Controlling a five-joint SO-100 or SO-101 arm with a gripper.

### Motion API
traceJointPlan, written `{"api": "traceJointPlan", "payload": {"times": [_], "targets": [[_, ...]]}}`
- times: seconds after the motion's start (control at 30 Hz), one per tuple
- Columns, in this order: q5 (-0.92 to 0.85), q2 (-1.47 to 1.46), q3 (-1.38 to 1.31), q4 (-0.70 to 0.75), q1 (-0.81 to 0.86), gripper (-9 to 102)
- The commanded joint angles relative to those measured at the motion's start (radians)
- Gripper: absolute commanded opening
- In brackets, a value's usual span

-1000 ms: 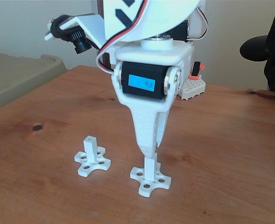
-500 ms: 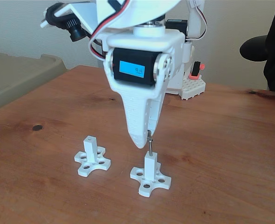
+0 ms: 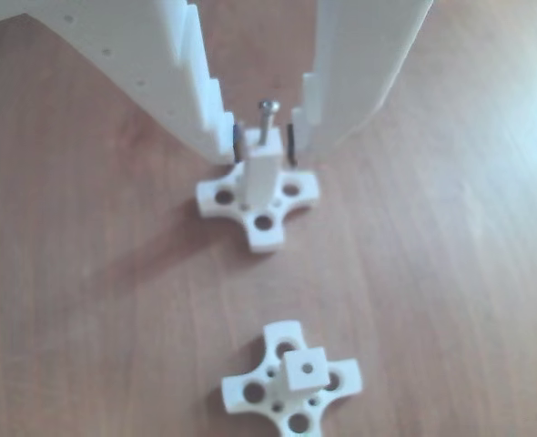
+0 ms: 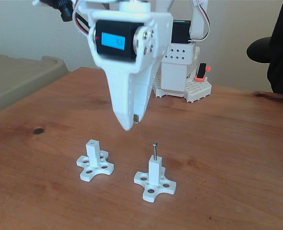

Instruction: Grab the screw and set it in the hole.

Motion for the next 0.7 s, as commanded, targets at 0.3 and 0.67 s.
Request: {"api": "traceJointPlan", "payload": {"times": [0.3,0.67], "targets": [[-0.043,0.377,0.302,-0.115,0.023,-4],[-0.049,0.773,0.790,-0.287,0.049,-4]]}}
